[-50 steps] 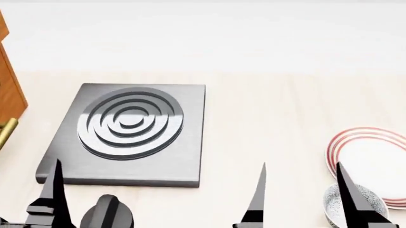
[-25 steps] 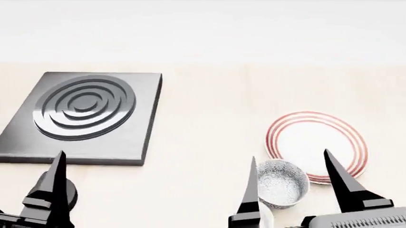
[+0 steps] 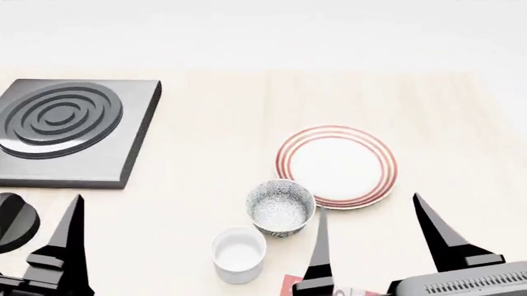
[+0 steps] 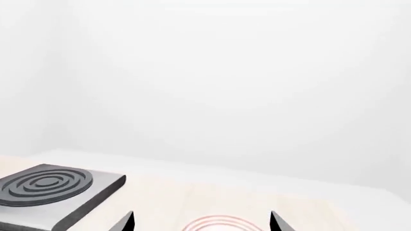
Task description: Pick the akita bowl between the plate and the ramekin and place it on the plate.
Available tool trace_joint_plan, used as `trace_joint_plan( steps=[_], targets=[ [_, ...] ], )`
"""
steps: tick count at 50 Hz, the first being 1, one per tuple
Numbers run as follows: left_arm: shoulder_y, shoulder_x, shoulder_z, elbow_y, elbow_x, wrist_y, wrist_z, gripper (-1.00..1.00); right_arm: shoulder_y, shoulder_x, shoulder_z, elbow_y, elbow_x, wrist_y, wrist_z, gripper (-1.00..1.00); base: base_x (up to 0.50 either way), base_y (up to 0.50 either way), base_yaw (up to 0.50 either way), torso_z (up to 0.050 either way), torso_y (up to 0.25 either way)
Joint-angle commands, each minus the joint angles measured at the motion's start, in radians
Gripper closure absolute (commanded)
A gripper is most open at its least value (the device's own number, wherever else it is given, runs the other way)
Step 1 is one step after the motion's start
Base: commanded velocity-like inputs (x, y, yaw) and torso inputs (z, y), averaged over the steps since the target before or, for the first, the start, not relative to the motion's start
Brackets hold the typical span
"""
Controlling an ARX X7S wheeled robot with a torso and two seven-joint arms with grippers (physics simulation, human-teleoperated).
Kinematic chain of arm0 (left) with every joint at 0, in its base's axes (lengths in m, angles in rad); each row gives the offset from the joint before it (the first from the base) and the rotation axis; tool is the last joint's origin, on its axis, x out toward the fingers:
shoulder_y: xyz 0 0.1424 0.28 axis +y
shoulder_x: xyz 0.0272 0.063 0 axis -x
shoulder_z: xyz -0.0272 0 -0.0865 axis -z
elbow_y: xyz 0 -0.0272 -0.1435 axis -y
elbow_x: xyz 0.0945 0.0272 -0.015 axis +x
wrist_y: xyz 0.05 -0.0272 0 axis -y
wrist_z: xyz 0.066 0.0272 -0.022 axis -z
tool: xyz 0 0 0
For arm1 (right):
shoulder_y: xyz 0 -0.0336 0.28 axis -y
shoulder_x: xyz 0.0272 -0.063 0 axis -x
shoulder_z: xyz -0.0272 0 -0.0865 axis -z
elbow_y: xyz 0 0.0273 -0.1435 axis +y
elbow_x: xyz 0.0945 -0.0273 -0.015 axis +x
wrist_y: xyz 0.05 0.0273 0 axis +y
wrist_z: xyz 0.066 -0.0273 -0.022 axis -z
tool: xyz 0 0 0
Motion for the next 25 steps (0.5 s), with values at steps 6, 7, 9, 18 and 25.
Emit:
trace_joint_plan(
  steps=[6,7,9,18,25],
  targets=[
    [0.002,-0.007,-0.004,-0.005,-0.010,0.001,-0.008,-1.00,-0.017,-0.002,-0.009,0.022,-0.002,-0.053,-0.011,-1.00,0.23,-0.02,0.00,0.000,0.000],
    [0.002,-0.007,-0.004,-0.005,-0.011,0.001,-0.008,-1.00,-0.017,-0.002,-0.008,0.021,0.001,-0.052,-0.012,-1.00,0.50,-0.06,0.00,0.000,0.000],
    [0.003,-0.007,-0.003,-0.006,-0.012,0.002,-0.008,-1.00,-0.016,0.000,-0.010,0.020,-0.002,-0.054,-0.012,-1.00,0.50,-0.06,0.00,0.000,0.000],
    [0.002,-0.009,0.000,-0.009,-0.016,0.003,-0.012,-1.00,-0.013,0.007,-0.016,0.018,-0.001,-0.056,-0.013,-1.00,0.50,-0.06,0.00,0.000,0.000],
    [0.000,-0.011,-0.002,-0.009,-0.025,0.000,-0.016,-1.00,-0.012,0.015,-0.022,0.015,-0.001,-0.054,-0.014,-1.00,0.50,-0.06,0.00,0.000,0.000]
  ],
)
